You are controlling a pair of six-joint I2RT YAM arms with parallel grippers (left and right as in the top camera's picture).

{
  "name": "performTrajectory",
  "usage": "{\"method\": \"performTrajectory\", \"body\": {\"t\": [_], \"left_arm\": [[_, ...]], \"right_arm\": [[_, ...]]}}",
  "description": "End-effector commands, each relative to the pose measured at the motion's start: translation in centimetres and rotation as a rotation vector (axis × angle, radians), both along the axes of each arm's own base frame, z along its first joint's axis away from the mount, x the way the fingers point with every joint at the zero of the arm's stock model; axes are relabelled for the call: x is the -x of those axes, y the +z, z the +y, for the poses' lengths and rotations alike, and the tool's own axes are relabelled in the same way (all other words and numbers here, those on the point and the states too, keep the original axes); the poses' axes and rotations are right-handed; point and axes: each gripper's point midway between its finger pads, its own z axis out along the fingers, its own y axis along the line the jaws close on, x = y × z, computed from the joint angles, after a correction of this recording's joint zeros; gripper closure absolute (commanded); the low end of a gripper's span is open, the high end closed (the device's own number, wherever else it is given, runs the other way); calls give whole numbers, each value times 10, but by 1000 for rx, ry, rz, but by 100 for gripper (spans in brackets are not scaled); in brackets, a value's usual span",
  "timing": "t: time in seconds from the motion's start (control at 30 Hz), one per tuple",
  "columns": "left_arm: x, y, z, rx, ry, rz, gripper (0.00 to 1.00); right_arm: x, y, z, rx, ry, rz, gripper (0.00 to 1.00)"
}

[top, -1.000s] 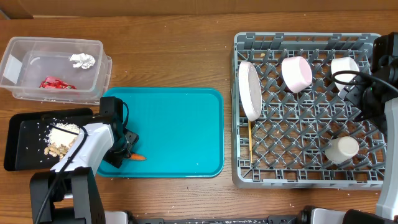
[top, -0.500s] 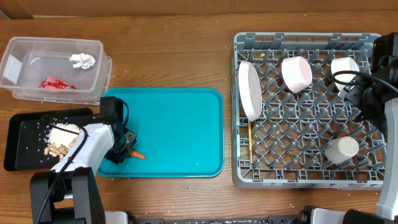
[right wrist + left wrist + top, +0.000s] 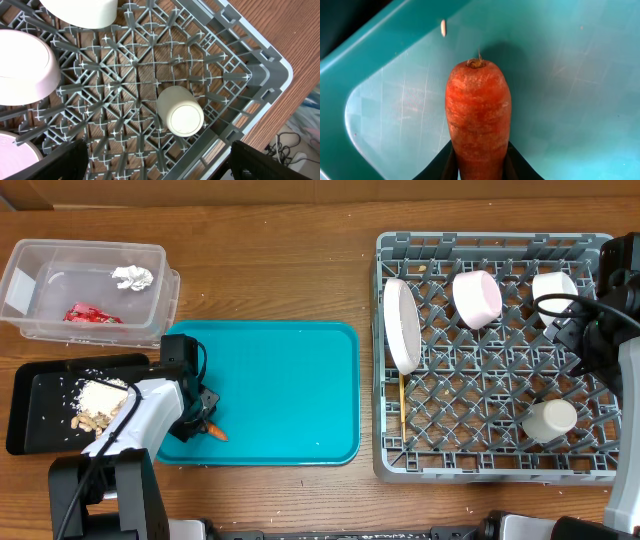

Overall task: Sort waste into correct bins and load items into the dishwasher
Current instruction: 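Grasp the carrot with the left gripper and lift it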

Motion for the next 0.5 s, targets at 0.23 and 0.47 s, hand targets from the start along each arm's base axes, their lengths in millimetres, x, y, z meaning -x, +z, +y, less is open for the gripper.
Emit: {"method": "performTrajectory", "body": {"t": [0.23,0.47], "left_arm": [[-30,30,9,-45,-143,-12,95],[-51,70,24,-98,-144,-43,95]], "right_arm": [[-1,3,-2,11,-1,-10,8],[0,3,-4,20,-3,-8,8]]}}
